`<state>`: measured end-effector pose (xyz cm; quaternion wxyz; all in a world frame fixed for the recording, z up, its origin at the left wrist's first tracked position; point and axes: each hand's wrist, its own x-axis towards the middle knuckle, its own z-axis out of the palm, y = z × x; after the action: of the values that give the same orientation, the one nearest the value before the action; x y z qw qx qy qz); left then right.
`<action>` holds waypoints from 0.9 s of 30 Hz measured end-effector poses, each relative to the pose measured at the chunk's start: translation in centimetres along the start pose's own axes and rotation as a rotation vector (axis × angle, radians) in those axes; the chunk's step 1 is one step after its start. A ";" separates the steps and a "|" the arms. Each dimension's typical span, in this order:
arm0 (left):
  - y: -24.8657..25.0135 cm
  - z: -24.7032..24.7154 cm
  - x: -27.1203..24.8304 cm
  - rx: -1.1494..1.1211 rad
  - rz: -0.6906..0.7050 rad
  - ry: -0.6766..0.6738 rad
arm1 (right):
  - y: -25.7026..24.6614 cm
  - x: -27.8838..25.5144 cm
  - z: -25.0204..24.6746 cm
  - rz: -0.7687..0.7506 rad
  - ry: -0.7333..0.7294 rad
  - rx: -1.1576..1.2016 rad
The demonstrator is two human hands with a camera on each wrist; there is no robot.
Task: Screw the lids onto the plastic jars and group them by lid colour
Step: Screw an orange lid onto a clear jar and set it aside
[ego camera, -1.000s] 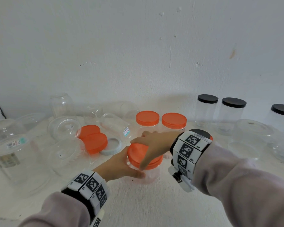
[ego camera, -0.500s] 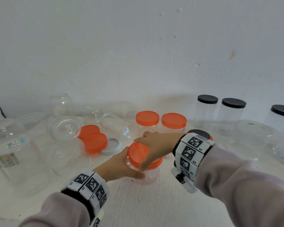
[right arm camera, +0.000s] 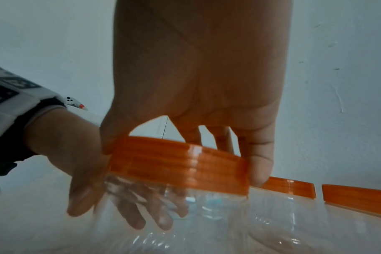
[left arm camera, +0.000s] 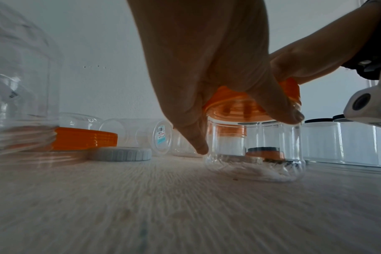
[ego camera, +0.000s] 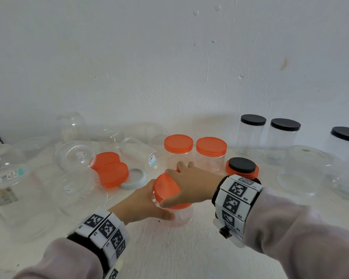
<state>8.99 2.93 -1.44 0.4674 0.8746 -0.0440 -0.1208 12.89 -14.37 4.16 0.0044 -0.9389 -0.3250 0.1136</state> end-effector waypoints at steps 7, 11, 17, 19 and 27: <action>0.1 0.1 0.0 0.009 0.005 0.015 | -0.3 -0.3 0.9 0.016 0.086 -0.041; 0.1 0.1 -0.1 0.012 0.003 0.019 | -0.4 -0.3 1.4 0.032 0.122 -0.059; 0.2 0.1 -0.2 0.005 0.001 0.011 | -0.2 -0.5 1.8 0.037 0.115 0.012; 0.2 0.1 -0.1 -0.007 0.004 0.000 | -0.1 -0.6 2.0 0.043 0.090 0.092; 0.1 0.1 -0.1 -0.073 0.016 -0.032 | 4.3 -2.9 0.2 -0.040 0.068 0.271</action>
<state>8.83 2.84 -1.39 0.4993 0.8545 -0.0543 -0.1326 13.21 -19.52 4.24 0.1445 -0.9264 -0.3248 0.1245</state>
